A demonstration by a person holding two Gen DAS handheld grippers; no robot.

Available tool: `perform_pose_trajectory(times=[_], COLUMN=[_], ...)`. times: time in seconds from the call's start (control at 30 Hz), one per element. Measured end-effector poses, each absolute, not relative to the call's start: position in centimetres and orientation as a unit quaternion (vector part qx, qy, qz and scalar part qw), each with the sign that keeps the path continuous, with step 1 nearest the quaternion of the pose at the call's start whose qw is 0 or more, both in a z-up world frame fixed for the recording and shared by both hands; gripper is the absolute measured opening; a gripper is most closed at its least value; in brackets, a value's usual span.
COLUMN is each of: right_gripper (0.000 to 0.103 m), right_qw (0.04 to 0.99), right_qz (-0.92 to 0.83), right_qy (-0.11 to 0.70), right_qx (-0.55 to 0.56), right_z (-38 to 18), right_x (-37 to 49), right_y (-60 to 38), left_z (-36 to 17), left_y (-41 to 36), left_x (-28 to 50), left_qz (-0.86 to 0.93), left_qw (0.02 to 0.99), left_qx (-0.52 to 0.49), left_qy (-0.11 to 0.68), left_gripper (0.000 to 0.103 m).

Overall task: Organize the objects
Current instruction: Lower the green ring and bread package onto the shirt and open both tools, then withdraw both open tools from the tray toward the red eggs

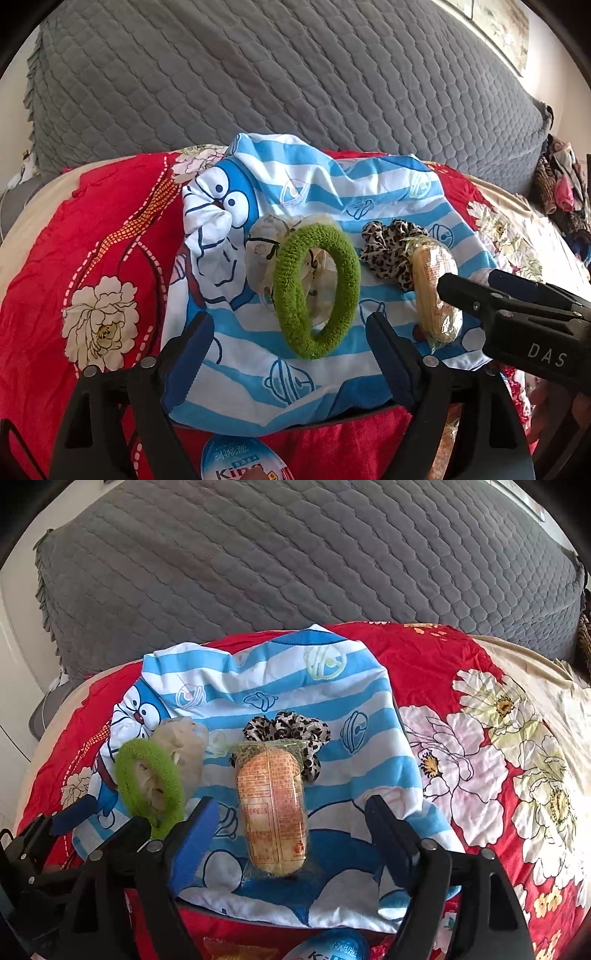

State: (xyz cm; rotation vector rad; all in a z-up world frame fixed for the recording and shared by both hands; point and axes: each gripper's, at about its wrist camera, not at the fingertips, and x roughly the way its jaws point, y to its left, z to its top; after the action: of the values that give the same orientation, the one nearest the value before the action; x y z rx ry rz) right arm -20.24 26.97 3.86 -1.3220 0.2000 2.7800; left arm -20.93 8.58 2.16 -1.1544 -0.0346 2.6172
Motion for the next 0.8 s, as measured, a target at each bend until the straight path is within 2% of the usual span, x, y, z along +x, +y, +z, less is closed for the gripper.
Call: perform_pose_trajectory(times=[0.5,0.8], right_gripper=[0.099,0.100], right_qw=[0.016,0.011], right_qz=[0.900,0.905], right_qy=[0.064,0.064], right_qx=[-0.430,-0.420], right_z=[4.8,6.3], right_x=[-19.3,-18.2], right_y=[27.0,26.9], left_z=[2.9,3.2], left_y=[7.9,7.4], left_x=[-20.0,-18.5], left_qz=[0.909,0.909], left_qw=[0.140,0.143], left_qx=[-0.393,-0.393], left_qy=[-0.013,-0.012], left_gripper=[0.086,0.086])
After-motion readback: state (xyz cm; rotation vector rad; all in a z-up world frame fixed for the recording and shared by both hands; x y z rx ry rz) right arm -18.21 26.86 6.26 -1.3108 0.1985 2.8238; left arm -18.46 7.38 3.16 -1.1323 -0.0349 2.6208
